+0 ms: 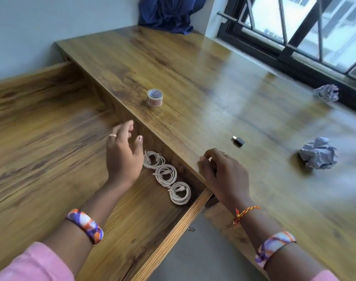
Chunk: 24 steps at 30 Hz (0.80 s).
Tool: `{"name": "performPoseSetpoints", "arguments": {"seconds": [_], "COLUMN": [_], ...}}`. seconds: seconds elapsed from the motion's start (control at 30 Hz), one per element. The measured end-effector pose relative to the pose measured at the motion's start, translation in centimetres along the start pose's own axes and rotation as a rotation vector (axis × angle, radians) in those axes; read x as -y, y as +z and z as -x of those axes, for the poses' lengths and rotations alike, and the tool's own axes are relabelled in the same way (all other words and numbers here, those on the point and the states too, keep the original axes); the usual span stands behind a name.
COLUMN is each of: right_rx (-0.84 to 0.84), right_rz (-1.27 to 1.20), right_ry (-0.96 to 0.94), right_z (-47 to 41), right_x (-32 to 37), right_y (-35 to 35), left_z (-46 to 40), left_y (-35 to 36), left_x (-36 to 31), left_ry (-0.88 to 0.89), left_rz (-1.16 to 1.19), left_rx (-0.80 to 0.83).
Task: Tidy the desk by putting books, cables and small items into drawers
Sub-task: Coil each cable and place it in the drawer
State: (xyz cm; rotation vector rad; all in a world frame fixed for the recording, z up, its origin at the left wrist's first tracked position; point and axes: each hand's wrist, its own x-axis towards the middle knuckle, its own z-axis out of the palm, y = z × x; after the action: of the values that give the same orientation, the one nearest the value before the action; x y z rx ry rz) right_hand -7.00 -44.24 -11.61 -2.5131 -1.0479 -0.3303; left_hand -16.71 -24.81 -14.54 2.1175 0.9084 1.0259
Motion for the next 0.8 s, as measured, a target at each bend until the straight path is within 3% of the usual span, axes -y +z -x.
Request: {"name": "performPoseSetpoints", "arguments": {"seconds": [0.07,0.13,0.23,0.33,0.4,0.5,0.7,0.8], "right_rx": [-0.036,-0.132,-0.336,-0.170,-0.021,0.074,-0.201,-0.197], "right_rz": [-0.046,-0.164,-0.283,-0.208,-0.088,0.035,-0.193,-0.274], "right_ry": [0.031,0.151,0.442,0.654,0.583,0.467,0.292,0.210], "right_z": [-0.1,-0.2,-0.9,-1.8,-1.9,-1.9,-1.2,-0.7], "right_x": [-0.1,-0.4,-1.1,-1.5,-1.6,-1.8,-1.8,-1.4], "right_y": [0.1,0.1,0.0,-0.2,0.1,0.7,0.9,0.5], "left_z": [-1.9,-4.4,-7.3,-8.1,-7.7,-6.6,-2.5,1.5], "left_y": [-0.4,0.0,1.7,3.1,3.3,2.5,-3.2,-7.6], "left_x": [-1.9,-3.8,-5.2,-4.7,-4.3,-4.0,-2.1,-0.8], "left_ry": [0.211,0.299,0.189,0.076,0.106,0.135,0.190,0.173], "left_rz": [-0.029,-0.129,-0.340,-0.509,-0.499,-0.318,-0.080,0.008], "left_rx": [-0.035,0.020,0.304,0.562,0.540,0.338,0.273,0.402]}}
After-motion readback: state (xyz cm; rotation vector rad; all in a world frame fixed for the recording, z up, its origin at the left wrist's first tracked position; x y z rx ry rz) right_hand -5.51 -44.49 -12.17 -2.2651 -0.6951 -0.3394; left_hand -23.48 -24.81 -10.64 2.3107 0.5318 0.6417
